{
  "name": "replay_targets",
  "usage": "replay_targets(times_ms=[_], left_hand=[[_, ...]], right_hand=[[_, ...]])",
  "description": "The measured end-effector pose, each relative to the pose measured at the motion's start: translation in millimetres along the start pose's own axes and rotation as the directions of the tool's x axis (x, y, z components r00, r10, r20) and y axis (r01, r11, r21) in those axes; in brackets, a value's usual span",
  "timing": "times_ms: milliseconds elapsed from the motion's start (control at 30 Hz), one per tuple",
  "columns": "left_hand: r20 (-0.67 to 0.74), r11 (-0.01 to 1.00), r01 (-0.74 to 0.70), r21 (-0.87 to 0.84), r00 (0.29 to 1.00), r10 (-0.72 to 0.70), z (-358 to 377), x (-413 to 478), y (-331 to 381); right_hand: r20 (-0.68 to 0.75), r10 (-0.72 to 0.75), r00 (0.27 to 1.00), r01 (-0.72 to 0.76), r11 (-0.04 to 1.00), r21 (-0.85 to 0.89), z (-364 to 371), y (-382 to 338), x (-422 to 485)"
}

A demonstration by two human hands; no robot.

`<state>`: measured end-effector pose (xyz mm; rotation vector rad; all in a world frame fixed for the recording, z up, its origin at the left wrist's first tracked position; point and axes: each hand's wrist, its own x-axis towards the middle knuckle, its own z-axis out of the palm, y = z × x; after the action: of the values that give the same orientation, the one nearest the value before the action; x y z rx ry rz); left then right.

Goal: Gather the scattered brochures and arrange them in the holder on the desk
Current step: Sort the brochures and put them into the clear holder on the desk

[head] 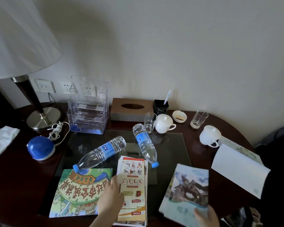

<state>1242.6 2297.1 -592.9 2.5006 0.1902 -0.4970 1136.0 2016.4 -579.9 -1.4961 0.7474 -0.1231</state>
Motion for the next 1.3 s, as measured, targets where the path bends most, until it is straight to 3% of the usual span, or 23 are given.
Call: replay_targets(times_ms=[233, 333, 467, 567, 700, 767, 833, 933, 1000, 1033, 1133, 1200, 1300], left_hand=[[0.020, 0.993, -0.049, -0.107, 0.998, 0.051, -1, 2, -13], [-0.015, 0.982, -0.097, -0.161, 0.995, 0.096, -3, 3, -25], [-0.139, 0.974, -0.100, -0.204, 0.988, 0.072, -10, 4, -44], [-0.188, 0.971, -0.131, -0.201, 0.978, 0.093, -14, 2, -57], [-0.192, 0.981, -0.158, -0.109, 0.972, 0.135, -20, -4, -61], [-0.199, 0.985, -0.160, 0.060, 0.965, 0.169, -28, -7, -65], [-0.113, 0.949, -0.190, 0.253, 0.968, 0.224, -38, -9, -79], [0.035, 0.838, -0.292, 0.461, 0.949, 0.312, -55, -12, -108], [0.131, 0.740, -0.381, 0.554, 0.918, 0.375, -63, -15, -121], [0.135, 0.748, -0.369, 0.552, 0.924, 0.357, -62, -17, -125], [-0.036, 0.797, -0.302, 0.523, 0.927, 0.374, -41, -17, -134], [-0.020, 0.783, -0.298, 0.545, 0.930, 0.368, -35, -18, -132], [-0.124, 0.748, -0.272, 0.605, 0.896, 0.426, -24, -11, -127]], right_hand=[[-0.008, -0.102, 0.995, 0.102, 0.994, 0.030, 46, 2, -21], [0.088, -0.035, 0.996, 0.030, 0.998, 0.053, 91, 3, -29], [0.188, 0.107, 0.976, -0.060, 0.968, -0.242, 134, 19, -29], [0.067, 0.214, 0.974, -0.136, 0.802, -0.582, 151, 23, -33], [-0.026, 0.214, 0.976, -0.182, 0.752, -0.633, 160, 14, -38], [-0.036, 0.238, 0.971, -0.202, 0.724, -0.659, 160, 12, -38], [-0.042, 0.239, 0.970, -0.205, 0.712, -0.671, 158, 10, -37], [-0.068, 0.163, 0.984, -0.165, 0.715, -0.680, 157, 11, -38], [-0.126, 0.027, 0.992, -0.106, 0.720, -0.686, 159, 11, -43], [-0.153, -0.040, 0.987, -0.077, 0.721, -0.689, 160, 12, -46], [-0.156, -0.211, 0.965, 0.035, 0.693, -0.720, 164, 15, -49], [-0.116, -0.275, 0.955, 0.101, 0.665, -0.740, 167, 17, -49], [-0.056, -0.349, 0.935, 0.193, 0.638, -0.745, 172, 13, -50]])
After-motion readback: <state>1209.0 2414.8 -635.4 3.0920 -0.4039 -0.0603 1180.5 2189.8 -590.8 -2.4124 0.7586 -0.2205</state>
